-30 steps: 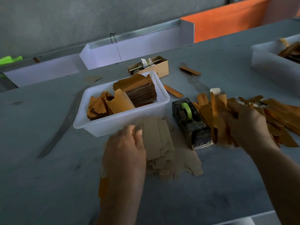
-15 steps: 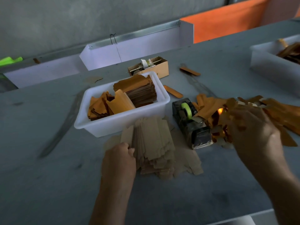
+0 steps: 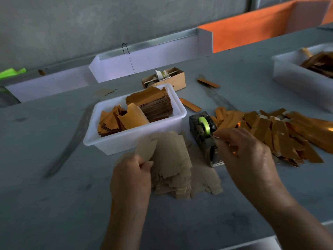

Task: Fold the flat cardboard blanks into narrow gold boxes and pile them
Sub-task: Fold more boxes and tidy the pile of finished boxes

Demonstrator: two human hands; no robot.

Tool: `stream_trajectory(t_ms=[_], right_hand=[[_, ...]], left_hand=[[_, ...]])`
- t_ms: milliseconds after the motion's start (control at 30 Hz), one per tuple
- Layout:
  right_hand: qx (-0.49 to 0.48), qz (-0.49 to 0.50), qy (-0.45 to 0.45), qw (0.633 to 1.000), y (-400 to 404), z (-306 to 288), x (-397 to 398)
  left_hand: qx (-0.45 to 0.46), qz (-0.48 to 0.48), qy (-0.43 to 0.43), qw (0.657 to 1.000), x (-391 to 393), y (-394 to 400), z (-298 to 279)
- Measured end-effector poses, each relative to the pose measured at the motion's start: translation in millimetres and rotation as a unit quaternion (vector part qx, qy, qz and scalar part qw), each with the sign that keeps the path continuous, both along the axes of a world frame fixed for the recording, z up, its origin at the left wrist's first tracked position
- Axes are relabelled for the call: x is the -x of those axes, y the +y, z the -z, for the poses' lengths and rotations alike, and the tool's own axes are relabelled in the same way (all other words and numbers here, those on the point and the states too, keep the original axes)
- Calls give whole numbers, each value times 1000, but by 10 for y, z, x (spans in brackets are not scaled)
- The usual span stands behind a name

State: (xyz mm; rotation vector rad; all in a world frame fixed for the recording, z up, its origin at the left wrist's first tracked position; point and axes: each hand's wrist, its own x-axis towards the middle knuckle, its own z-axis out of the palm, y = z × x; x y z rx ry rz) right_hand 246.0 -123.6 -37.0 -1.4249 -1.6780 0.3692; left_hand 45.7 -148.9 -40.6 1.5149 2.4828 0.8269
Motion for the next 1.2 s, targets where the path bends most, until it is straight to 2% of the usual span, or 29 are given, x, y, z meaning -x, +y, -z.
stream_trajectory(t_ms=[67, 100, 167, 200, 233, 267, 400, 433, 500, 533, 600, 633, 733, 800, 1033, 1200], right_hand=[[92, -38, 79, 992, -26, 4, 13], [169, -86, 147, 971, -73, 13, 51], [310, -189, 300, 882, -188, 35, 167], [348, -219, 361, 837, -234, 58, 222], [364, -224, 404, 809, -259, 86, 268], [370, -211, 426, 798, -264, 118, 288], [383, -134, 471, 783, -214, 211, 218], [384, -127, 484, 776, -202, 221, 188], [382, -129, 492, 772, -194, 236, 152], [378, -133, 491, 773, -193, 246, 138], [375, -140, 490, 774, -194, 266, 111], [376, -144, 495, 770, -201, 273, 96], [385, -175, 514, 746, -225, 269, 71], [391, -192, 518, 737, -241, 276, 53], [387, -219, 474, 760, -241, 339, 17], [345, -196, 417, 818, -269, 311, 47]], left_hand=[[-43, 17, 39, 998, -104, -31, -73], [-62, 28, 72, 995, -207, -58, -100], [-69, 71, 128, 987, -480, -134, -140], [-68, 105, 132, 983, -606, -173, -146], [-69, 148, 144, 976, -703, -202, -121], [-60, 181, 145, 971, -764, -218, -94], [-41, 247, 56, 967, -751, -201, 18], [-53, 249, 8, 967, -718, -201, 37], [-81, 208, -80, 971, -664, -214, -6], [-100, 173, -87, 976, -633, -204, -33], [-84, 115, -114, 983, -564, -164, -66], [-51, 99, -164, 980, -524, -140, -79], [21, 103, -360, 927, -419, -85, -104], [29, 110, -420, 900, -385, -77, -70], [74, 136, -440, 884, -352, -93, -64], [68, 146, -394, 905, -400, -74, -59]])
